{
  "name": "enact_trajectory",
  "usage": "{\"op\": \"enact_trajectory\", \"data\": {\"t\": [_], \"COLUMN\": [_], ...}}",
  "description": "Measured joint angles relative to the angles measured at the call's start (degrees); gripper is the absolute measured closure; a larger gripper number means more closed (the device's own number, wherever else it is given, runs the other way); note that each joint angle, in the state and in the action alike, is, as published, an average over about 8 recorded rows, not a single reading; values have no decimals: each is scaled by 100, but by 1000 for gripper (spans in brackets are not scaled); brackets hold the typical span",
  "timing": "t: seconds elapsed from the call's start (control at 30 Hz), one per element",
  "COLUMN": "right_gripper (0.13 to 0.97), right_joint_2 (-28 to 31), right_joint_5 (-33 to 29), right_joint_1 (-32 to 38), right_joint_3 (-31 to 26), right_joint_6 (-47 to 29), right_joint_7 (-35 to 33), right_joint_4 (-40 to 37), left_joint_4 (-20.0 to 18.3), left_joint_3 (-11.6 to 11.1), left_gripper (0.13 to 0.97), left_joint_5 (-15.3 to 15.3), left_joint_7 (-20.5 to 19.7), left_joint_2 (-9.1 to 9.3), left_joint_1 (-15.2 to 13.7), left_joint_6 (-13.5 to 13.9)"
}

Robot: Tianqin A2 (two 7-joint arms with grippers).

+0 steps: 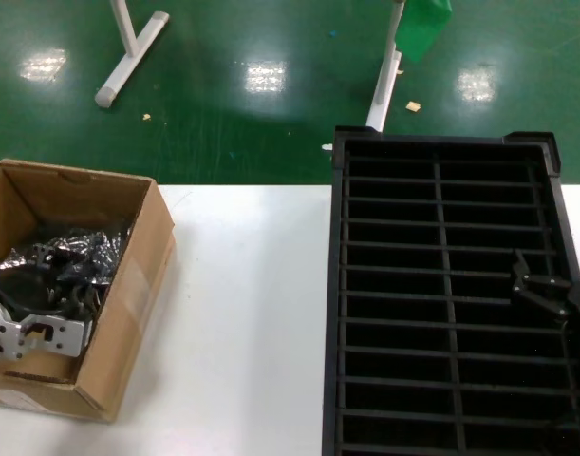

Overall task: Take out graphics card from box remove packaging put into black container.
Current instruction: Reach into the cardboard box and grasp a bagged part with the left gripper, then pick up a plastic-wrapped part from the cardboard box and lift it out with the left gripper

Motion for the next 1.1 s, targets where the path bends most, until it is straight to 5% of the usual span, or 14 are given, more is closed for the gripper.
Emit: {"op": "enact_trajectory", "data": {"t": [0.43,0.7,0.87,1.1], "right_gripper": [129,129,129,129], "right_joint_2": [0,0,0,0], "right_joint_5": [0,0,0,0], "right_joint_1": [0,0,0,0], "right_joint_3": [0,0,0,0], "right_joint_6": [0,0,0,0], "right_joint_7": [0,0,0,0], "right_joint_4": [0,0,0,0], "left_joint_4": [74,-136,-195,-172], "left_joint_3": [28,-44,-3,-62], "left_gripper": [906,952,954,955], "left_joint_5": [-331,-748,-1390,-2733], "left_joint_7": [133,201,506,1318], "left_joint_2": [-143,-441,-723,-1079], "left_joint_1": [44,215,253,289], "left_joint_6": [-115,-188,-358,-375]}}
